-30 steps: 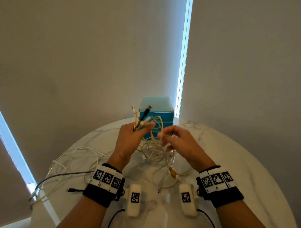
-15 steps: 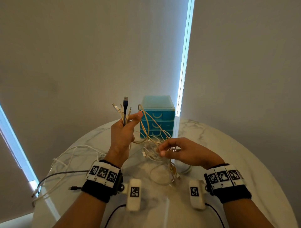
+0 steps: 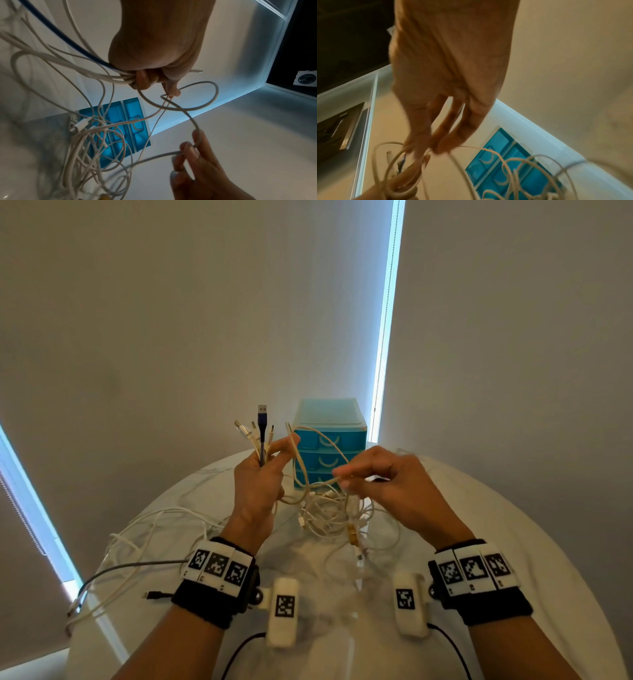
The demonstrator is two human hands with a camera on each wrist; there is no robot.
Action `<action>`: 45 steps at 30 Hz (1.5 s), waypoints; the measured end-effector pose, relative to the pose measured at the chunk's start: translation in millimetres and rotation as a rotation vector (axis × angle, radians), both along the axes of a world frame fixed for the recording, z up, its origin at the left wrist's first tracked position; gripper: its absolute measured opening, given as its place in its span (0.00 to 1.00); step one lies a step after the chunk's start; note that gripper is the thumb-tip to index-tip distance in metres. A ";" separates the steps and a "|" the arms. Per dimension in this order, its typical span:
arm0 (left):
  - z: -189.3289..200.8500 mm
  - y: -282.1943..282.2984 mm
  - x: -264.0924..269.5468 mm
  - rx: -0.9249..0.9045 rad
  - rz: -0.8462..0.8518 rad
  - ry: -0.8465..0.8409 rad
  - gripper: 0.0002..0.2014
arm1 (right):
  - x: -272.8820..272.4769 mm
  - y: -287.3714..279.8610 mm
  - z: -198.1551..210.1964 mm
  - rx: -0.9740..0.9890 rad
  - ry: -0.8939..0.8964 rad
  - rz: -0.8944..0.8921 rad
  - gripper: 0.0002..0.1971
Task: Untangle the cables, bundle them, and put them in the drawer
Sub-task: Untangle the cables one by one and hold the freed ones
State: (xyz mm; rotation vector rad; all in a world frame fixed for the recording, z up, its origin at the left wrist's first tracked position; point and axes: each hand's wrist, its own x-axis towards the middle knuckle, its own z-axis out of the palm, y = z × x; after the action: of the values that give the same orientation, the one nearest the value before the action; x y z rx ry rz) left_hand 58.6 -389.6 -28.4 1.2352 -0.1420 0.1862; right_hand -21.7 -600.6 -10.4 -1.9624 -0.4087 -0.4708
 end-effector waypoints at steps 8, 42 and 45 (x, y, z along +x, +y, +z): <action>4.6 0.3 -6.4 0.050 -0.184 0.026 0.16 | 1.1 28.2 -13.2 0.006 0.362 0.106 0.14; 12.6 -1.1 -23.0 0.445 -0.169 -0.043 0.23 | 4.4 36.5 -13.1 0.209 0.076 -0.157 0.17; 12.2 -5.5 -24.4 0.473 -0.142 -0.057 0.22 | 5.0 35.0 -16.9 0.182 0.054 -0.102 0.17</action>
State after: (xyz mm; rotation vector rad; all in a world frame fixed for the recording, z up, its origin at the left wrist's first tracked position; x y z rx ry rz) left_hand 34.2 -395.1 -16.2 1.6839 -0.3364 0.0651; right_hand -16.7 -565.6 -27.3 -1.8201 -0.2246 -0.5013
